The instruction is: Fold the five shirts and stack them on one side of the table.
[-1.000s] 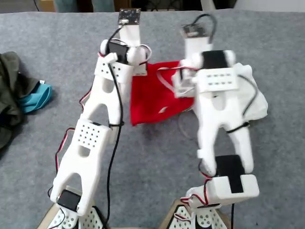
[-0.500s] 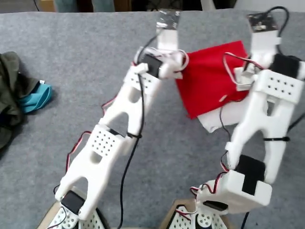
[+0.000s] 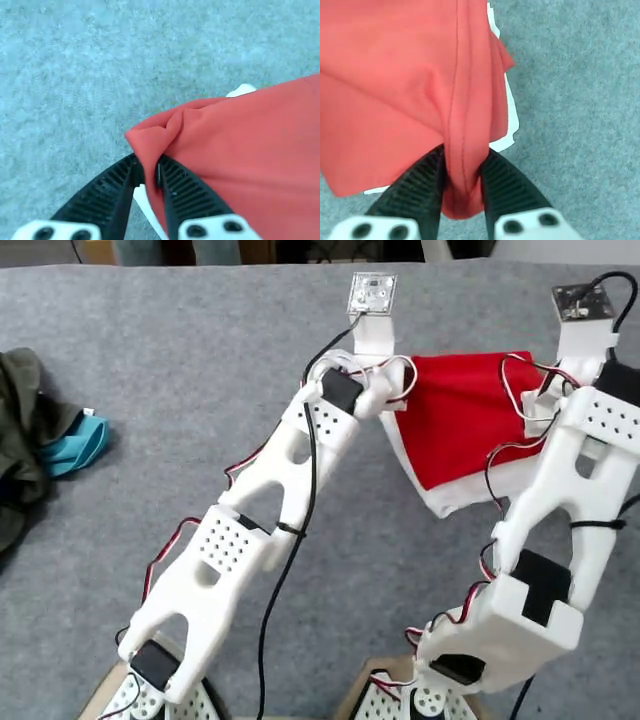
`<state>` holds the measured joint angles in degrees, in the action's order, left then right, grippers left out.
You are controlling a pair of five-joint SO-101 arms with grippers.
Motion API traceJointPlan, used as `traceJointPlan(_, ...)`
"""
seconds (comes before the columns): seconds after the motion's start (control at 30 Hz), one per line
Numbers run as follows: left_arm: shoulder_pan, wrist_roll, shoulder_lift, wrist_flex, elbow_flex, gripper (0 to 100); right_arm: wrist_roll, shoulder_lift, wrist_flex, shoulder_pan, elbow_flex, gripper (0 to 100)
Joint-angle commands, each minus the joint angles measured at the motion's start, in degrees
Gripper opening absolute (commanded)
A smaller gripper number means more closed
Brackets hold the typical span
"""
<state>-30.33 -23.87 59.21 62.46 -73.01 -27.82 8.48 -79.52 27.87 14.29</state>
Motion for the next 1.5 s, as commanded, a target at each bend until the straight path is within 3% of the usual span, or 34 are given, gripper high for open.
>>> traceJointPlan(0.0,-0.31,-1.85,-2.64,1.67,-0.22,14,-0.35,-0.22,1.05,1.41,2.24,6.9)
traceJointPlan(0.23,0.22,-3.52,-3.08,5.27,-0.75,20,-0.26,-0.22,0.62,1.85,2.15,45.9)
traceJointPlan(0.33,0.75,-3.52,-3.16,5.8,-0.75,20,-0.26,-0.22,0.53,1.85,2.15,52.4)
traceJointPlan(0.47,2.77,-3.52,-3.87,6.42,-1.1,19,0.09,-0.22,0.53,2.02,2.51,44.5)
traceJointPlan(0.53,4.0,-3.52,-5.19,9.14,-2.77,19,0.18,-0.13,0.53,1.76,2.15,33.8)
traceJointPlan(0.67,7.43,-3.43,-6.33,14.07,-5.93,19,0.18,1.98,1.23,1.58,2.51,3.1)
traceJointPlan(0.7,8.75,-3.43,-6.51,15.47,-6.55,19,0.18,3.38,2.2,1.58,2.24,1.1)
traceJointPlan(0.77,11.74,-3.43,-6.68,18.55,-8.04,19,0.18,6.81,3.25,1.93,2.07,6.0)
traceJointPlan(0.87,17.1,-2.55,-6.68,25.93,-12.09,17,0.18,12.53,3.34,2.46,2.59,4.2)
traceJointPlan(1.03,26.68,8.0,-6.24,37.89,-22.46,13,0.26,20.18,5.89,2.99,2.59,3.2)
traceJointPlan(1.23,41.36,16.18,-11.16,38.51,-22.2,6,0.26,18.68,1.67,0.88,8.22,3.2)
traceJointPlan(1.47,63.08,19.25,-19.34,38.59,-20.62,16,-0.26,12.88,-14.95,-7.65,19.38,3.3)
